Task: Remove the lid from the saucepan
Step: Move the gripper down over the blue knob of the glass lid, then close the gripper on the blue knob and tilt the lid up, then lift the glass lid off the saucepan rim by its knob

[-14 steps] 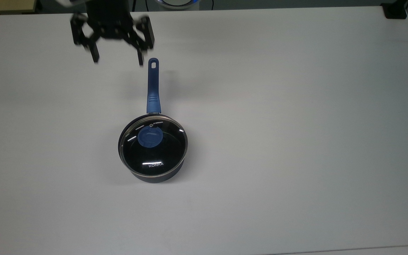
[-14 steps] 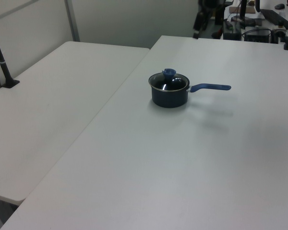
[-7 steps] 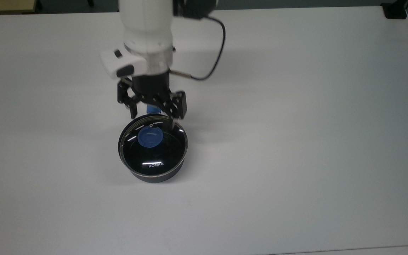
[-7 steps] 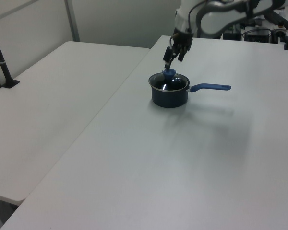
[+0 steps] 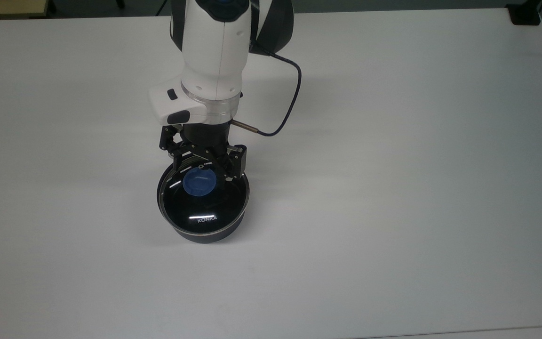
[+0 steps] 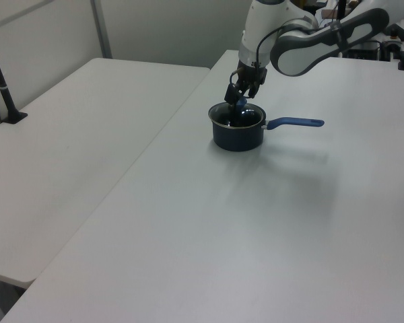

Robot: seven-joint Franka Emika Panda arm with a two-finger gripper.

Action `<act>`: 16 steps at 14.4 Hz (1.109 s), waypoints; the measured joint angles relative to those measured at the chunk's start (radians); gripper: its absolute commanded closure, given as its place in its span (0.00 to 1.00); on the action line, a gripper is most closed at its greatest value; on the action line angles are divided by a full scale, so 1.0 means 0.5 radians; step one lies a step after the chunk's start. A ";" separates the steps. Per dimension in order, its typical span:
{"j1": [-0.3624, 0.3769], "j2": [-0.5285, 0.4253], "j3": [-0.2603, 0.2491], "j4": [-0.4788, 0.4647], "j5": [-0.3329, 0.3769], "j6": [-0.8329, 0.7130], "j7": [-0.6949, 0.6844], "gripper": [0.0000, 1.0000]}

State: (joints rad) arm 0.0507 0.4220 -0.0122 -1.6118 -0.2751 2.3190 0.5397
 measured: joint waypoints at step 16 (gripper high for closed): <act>0.006 0.023 0.023 0.064 -0.009 0.030 0.071 0.56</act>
State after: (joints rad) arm 0.0537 0.4337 -0.0008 -1.5796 -0.2796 2.3338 0.5751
